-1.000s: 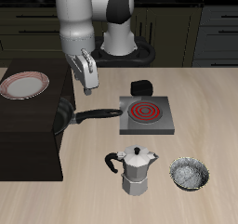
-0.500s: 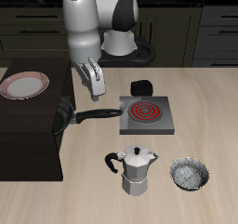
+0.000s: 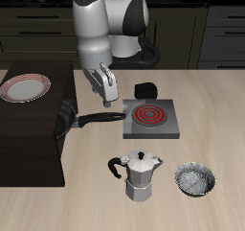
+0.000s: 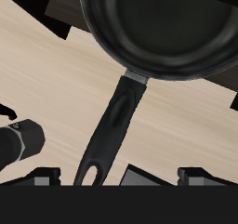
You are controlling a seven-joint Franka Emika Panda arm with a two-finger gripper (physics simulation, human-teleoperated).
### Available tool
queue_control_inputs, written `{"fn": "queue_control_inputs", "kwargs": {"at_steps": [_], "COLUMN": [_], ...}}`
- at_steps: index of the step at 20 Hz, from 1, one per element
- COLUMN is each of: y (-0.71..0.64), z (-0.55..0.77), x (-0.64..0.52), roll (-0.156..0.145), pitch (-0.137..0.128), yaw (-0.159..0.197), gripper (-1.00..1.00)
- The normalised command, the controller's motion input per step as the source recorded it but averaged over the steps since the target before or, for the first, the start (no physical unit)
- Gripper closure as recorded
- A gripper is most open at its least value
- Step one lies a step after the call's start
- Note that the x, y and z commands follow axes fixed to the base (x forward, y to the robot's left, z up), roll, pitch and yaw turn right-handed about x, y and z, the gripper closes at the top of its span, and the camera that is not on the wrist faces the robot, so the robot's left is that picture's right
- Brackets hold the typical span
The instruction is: Place the frypan on the stove
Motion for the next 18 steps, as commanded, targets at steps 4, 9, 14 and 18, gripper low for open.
{"fn": "queue_control_inputs", "kwargs": {"at_steps": [4, 9, 14, 18], "y": [0.08, 0.01, -0.11, -0.08], "z": [-0.14, -0.08, -0.13, -0.1], "x": [0.19, 0.11, 0.11, 0.08], "roll": [0.007, -0.008, -0.017, -0.017], "pitch": [0.0, -0.018, -0.007, -0.011], "yaw": [0.032, 0.043, 0.005, -0.008], "gripper": [-1.0, -1.0, -1.0, -1.0]}}
